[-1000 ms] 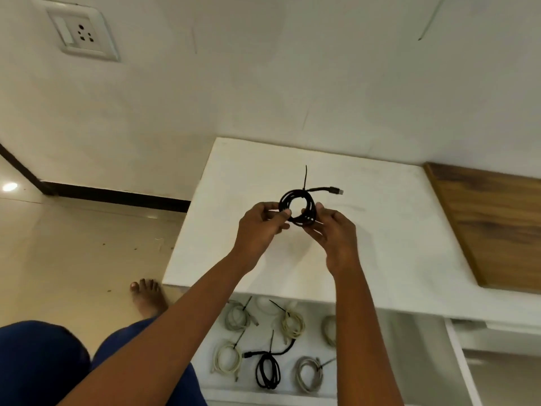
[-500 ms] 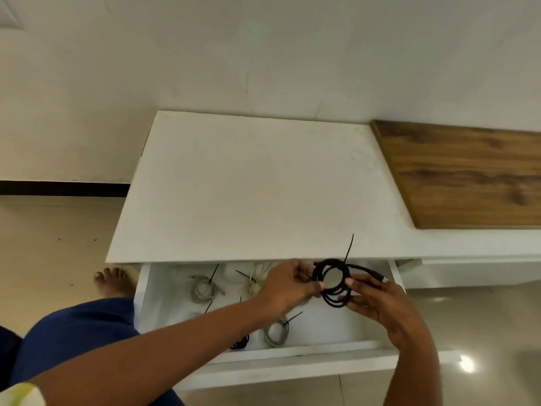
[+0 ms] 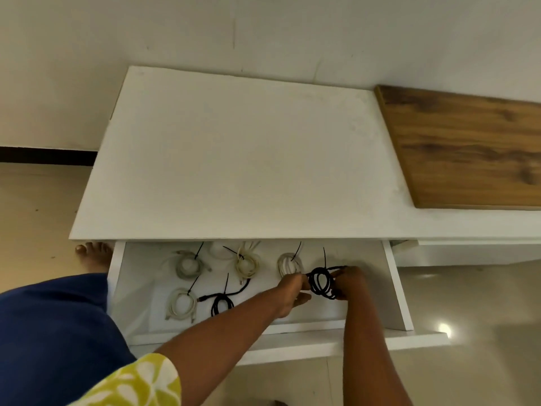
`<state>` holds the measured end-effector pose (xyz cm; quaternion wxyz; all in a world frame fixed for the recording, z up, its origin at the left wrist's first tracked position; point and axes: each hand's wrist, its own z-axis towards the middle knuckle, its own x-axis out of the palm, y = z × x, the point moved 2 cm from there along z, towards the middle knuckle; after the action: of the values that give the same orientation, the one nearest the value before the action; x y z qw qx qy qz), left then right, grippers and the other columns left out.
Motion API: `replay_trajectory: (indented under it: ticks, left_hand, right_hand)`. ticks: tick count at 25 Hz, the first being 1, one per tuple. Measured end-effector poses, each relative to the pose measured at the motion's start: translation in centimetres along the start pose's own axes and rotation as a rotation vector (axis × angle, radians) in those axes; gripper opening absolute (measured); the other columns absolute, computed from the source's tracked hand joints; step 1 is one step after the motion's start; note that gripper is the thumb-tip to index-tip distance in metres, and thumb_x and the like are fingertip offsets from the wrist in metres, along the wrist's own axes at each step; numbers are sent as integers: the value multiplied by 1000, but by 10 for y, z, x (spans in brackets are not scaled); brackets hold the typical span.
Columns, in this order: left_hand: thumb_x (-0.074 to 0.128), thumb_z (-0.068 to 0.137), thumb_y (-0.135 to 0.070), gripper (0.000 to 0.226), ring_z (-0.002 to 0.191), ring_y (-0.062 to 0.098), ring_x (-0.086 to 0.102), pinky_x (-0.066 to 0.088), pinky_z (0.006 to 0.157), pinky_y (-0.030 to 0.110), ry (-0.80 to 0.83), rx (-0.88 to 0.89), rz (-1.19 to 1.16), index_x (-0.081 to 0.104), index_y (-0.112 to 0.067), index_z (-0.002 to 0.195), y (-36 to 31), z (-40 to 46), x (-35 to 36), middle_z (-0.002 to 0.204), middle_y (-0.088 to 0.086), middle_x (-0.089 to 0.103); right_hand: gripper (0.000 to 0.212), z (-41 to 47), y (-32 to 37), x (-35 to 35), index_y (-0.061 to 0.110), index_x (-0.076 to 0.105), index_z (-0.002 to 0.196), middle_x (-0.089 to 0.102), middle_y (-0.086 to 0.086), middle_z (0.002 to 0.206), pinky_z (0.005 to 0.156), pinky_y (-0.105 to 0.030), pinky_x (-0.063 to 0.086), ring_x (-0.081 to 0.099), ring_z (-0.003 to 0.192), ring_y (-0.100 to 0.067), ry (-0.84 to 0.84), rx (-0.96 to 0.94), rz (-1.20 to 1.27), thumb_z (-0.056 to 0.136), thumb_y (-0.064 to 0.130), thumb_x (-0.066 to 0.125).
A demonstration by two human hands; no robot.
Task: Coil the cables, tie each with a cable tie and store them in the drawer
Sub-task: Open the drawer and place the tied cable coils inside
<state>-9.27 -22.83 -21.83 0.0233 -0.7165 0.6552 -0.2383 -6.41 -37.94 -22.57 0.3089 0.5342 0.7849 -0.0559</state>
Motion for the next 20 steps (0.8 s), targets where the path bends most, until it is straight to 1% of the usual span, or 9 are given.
replay_trajectory:
  ticks: [3, 7, 8, 10, 11, 13, 14, 17, 20]
  left_hand:
    - [42, 90, -2, 18, 72, 18, 53, 51, 61, 22, 34, -54, -82, 56, -9, 84, 10, 11, 4, 80, 6, 54]
    - [39, 88, 3, 19, 74, 19, 50, 48, 69, 27, 36, -89, -68, 53, -7, 80, 19, 24, 0, 81, 7, 50]
    - [39, 87, 5, 20, 73, 18, 49, 48, 69, 27, 39, -103, -42, 53, -6, 80, 20, 26, -1, 83, 8, 49]
    - [37, 87, 7, 21, 74, 17, 47, 48, 69, 26, 42, -120, 26, 53, -6, 82, 20, 26, -4, 85, 8, 49]
    - [37, 88, 7, 21, 74, 16, 47, 48, 69, 26, 36, -122, 46, 53, -7, 84, 19, 25, -7, 84, 7, 49]
    - [37, 91, 5, 23, 73, 15, 47, 47, 69, 24, 16, -109, 63, 52, -11, 84, 15, 26, -13, 81, 5, 50]
    - [37, 93, 2, 23, 71, 14, 47, 47, 69, 23, 2, -95, 76, 51, -12, 81, 13, 25, -16, 80, 4, 50]
    - [37, 96, -5, 23, 65, 11, 47, 43, 63, 20, -33, -48, 230, 50, -12, 79, 2, 15, -23, 80, 3, 52]
    - [44, 95, -8, 16, 69, 12, 48, 39, 61, 19, -14, 43, 569, 57, -5, 103, -12, -3, -27, 96, 8, 54]
  right_hand:
    - [26, 15, -5, 5, -7, 57, 112, 59, -19, 124, 94, -32, 49, 59, 109, -28, -38, 65, -111, 89, 6, 58]
    - [19, 27, -8, 17, -4, 57, 108, 58, -18, 125, 54, -12, 50, 57, 76, -16, -83, -7, -184, 94, 6, 49]
    - [18, 27, -10, 18, -1, 57, 107, 55, -15, 130, 58, -8, 49, 59, 83, -16, -68, 23, -201, 96, 11, 48]
    - [19, 33, -14, 21, 2, 56, 106, 52, -13, 136, 82, -16, 47, 58, 111, -19, -85, 51, -222, 97, 17, 49]
    - [14, 37, -13, 23, 3, 57, 98, 53, -14, 134, 80, -21, 48, 59, 110, -22, -62, 33, -255, 96, 15, 52]
    - [9, 32, -9, 23, 3, 57, 86, 56, -19, 129, 65, -25, 49, 62, 85, -26, -13, 1, -421, 93, 9, 55]
    - [9, 29, -7, 22, 1, 59, 91, 56, -20, 129, 68, -27, 50, 61, 85, -27, -23, -21, -445, 93, 8, 54]
    - [33, 19, 0, 11, -1, 55, 124, 54, -18, 131, 94, -31, 45, 55, 114, -28, -61, -134, -431, 92, 7, 54]
    - [33, -9, 10, 8, 1, 60, 118, 60, -19, 122, 92, -29, 45, 57, 108, -26, -24, -313, -322, 85, 1, 62]
